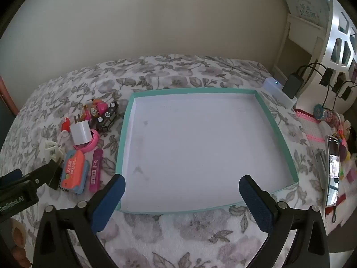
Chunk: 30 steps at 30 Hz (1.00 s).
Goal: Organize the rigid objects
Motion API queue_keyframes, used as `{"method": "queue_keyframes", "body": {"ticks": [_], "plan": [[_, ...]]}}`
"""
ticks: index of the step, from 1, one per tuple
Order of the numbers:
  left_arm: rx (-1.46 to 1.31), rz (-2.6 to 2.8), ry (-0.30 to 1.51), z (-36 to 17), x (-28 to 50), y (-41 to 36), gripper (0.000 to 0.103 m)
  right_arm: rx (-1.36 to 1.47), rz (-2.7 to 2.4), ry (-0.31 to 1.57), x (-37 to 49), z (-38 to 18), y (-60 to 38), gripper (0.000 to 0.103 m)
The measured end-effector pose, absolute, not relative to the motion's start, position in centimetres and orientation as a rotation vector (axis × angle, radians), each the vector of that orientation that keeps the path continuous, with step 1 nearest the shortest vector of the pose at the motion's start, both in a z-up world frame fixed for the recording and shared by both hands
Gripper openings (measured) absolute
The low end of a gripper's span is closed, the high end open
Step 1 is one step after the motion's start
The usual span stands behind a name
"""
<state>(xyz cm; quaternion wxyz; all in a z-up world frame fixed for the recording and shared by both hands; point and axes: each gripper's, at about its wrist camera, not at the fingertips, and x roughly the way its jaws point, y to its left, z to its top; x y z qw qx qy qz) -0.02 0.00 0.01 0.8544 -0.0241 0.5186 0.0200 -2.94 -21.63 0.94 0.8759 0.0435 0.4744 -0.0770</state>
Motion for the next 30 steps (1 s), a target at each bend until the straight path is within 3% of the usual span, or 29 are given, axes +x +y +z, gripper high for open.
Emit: {"method": "queue_keyframes", "body": {"ticks": [30], "plan": [[-0.025, 0.071, 1.114, -0.32, 0.03, 0.05, 0.103, 0.090, -0.163, 1.011, -2.84, 0.39, -21.61, 0.103]]}}
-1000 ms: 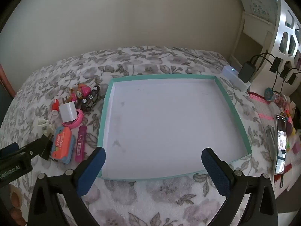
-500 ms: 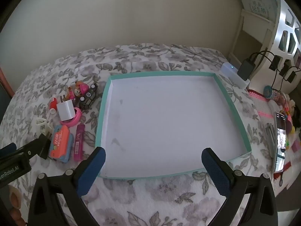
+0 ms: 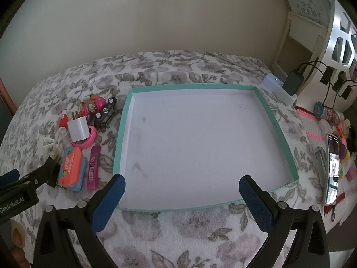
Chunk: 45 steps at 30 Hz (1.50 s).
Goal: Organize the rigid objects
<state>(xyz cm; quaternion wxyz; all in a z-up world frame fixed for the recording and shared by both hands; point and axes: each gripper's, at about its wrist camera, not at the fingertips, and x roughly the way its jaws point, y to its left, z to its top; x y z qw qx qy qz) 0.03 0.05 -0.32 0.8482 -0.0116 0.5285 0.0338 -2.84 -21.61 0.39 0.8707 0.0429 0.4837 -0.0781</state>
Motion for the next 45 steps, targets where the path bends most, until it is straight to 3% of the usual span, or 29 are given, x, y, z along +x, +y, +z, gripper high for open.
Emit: {"method": "queue_keyframes", "body": {"ticks": [45], "plan": [[-0.010, 0.074, 1.111, -0.2, 0.0, -0.2, 0.103, 0.119, -0.198, 0.940, -2.9, 1.2, -22.2, 0.103]]}}
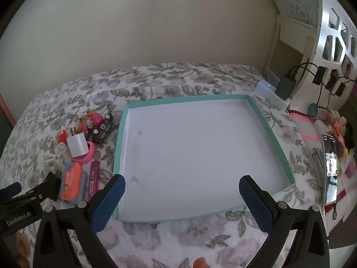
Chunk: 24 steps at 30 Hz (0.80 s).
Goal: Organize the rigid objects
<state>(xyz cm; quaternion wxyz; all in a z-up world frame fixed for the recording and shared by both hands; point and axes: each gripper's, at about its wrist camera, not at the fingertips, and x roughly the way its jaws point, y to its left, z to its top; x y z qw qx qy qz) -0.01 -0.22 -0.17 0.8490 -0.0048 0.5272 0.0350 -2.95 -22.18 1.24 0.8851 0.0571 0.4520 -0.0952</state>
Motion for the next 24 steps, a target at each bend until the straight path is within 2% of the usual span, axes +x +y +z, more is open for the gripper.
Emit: {"method": "queue_keyframes", "body": {"ticks": [24], "plan": [[-0.036, 0.083, 1.109, -0.04, 0.02, 0.43, 0.103, 0.135, -0.169, 0.966, -2.61, 0.80, -21.87, 0.103]]}}
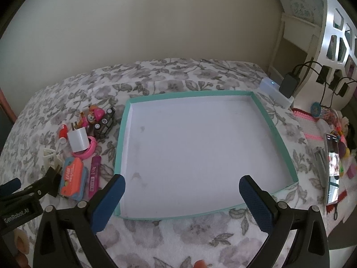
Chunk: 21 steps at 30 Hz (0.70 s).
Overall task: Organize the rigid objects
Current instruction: 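Grasp the black charger with the left tool while the right tool grasps the pink-blue eraser case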
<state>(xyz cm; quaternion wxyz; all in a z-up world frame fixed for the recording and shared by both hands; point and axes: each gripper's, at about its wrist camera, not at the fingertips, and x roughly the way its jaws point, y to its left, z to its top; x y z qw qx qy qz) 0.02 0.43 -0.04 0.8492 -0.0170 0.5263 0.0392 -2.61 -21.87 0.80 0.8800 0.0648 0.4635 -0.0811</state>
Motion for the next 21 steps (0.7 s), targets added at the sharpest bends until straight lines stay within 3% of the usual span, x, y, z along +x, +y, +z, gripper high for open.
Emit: {"method": "queue_keyframes", "body": {"ticks": [12, 21], "plan": [[-0.279, 0.186, 1.052, 0.6, 0.6, 7.3, 0.103, 0.215, 0.065, 1.007, -0.2, 0.2, -16.7, 0.103], [-0.272, 0.126, 1.062, -0.8, 2.3, 8.2, 0.103, 0.155, 0.181, 1.099, 1.9, -1.6, -11.9, 0.103]]}}
